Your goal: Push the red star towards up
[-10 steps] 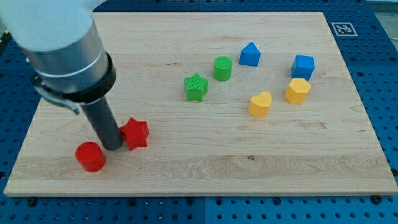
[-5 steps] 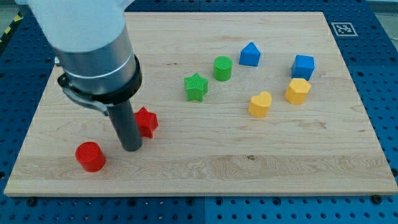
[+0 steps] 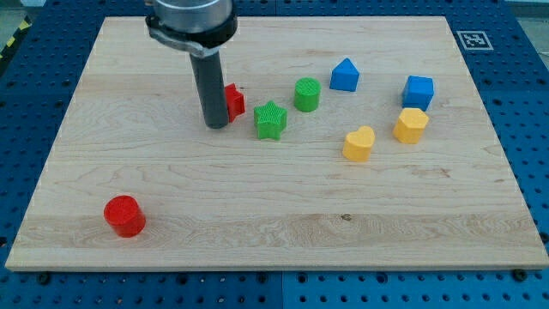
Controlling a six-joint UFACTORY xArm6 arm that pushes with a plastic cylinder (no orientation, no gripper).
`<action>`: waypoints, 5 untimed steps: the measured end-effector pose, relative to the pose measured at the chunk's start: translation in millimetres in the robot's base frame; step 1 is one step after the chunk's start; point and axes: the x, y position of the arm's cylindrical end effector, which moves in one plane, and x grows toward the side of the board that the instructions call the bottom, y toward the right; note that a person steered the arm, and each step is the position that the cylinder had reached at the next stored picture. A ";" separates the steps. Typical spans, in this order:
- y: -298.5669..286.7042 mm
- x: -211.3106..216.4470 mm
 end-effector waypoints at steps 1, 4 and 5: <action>0.0 -22.4; -76.2 -35.7; -136.2 5.7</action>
